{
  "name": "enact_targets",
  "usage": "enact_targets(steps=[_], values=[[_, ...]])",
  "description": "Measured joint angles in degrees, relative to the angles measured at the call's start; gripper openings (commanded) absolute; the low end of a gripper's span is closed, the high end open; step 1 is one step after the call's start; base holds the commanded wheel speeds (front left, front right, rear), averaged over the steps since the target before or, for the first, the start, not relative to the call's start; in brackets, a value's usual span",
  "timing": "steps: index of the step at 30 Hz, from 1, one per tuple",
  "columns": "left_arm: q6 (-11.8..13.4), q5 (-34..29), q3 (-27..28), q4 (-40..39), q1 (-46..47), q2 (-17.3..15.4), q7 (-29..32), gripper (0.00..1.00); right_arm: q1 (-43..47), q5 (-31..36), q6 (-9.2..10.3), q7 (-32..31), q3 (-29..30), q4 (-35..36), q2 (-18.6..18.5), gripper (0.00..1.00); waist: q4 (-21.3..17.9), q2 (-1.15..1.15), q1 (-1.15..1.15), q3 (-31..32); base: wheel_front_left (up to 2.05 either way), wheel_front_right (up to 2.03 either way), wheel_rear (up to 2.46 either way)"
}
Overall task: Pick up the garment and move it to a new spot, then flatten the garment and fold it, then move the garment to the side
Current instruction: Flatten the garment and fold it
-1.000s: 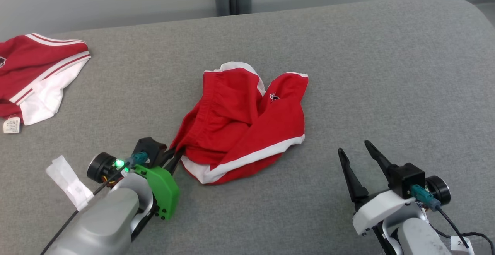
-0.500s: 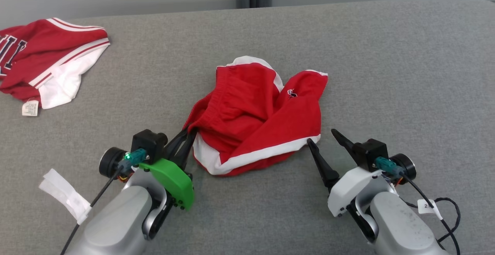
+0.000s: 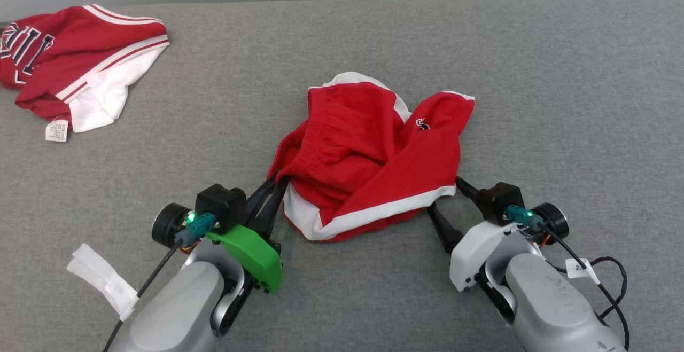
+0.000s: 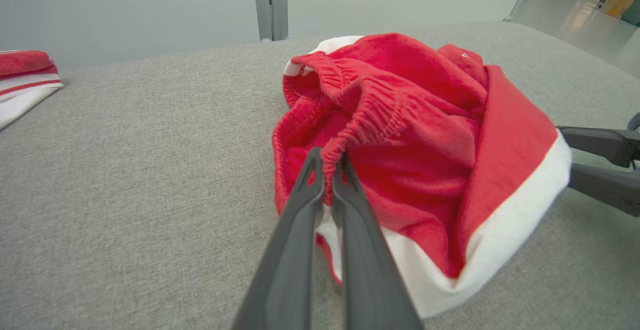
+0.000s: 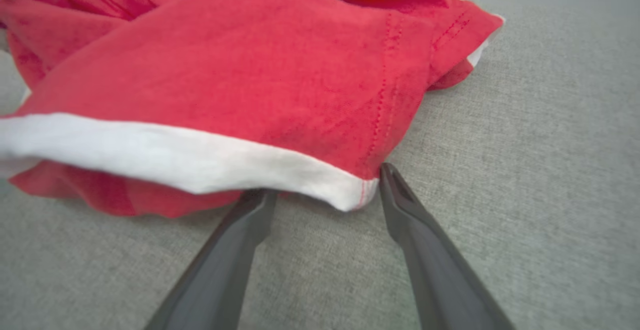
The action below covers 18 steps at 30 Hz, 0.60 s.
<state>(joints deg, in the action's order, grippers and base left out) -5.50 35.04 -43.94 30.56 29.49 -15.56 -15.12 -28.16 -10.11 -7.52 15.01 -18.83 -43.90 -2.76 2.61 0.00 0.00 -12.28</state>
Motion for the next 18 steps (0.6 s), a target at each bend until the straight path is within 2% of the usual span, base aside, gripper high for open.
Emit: enact_targets(steps=[1,6,14,18], values=[[-0.04,-0.21,0.34,-0.02,-0.15,0.11,0.0,0.0,-0.35,0.01,0.0,0.0,-0.2,0.01,0.0,0.49,0.02,0.0,0.0,-0.1,0.0,0.0,0.0],[-0.56,-1.4,1.61,0.01,-0.52,0.41,0.0,0.0,-0.9,0.01,0.0,0.0,-0.68,1.13,0.01,0.0,-0.2,0.0,0.0,-0.37,0.0,0.0,0.0],[-1.05,-1.9,5.11,-0.19,-1.76,0.85,0.0,0.0,0.95,1.49,0.0,0.0,2.0,6.01,-0.01,0.0,-0.93,0.0,0.0,0.19,0.0,0.0,0.0],[-1.42,1.29,9.35,-2.12,-3.45,1.85,0.0,0.0,2.78,3.69,0.0,0.0,4.42,9.92,0.01,0.0,-1.39,0.0,0.0,0.92,0.0,0.0,0.0]])
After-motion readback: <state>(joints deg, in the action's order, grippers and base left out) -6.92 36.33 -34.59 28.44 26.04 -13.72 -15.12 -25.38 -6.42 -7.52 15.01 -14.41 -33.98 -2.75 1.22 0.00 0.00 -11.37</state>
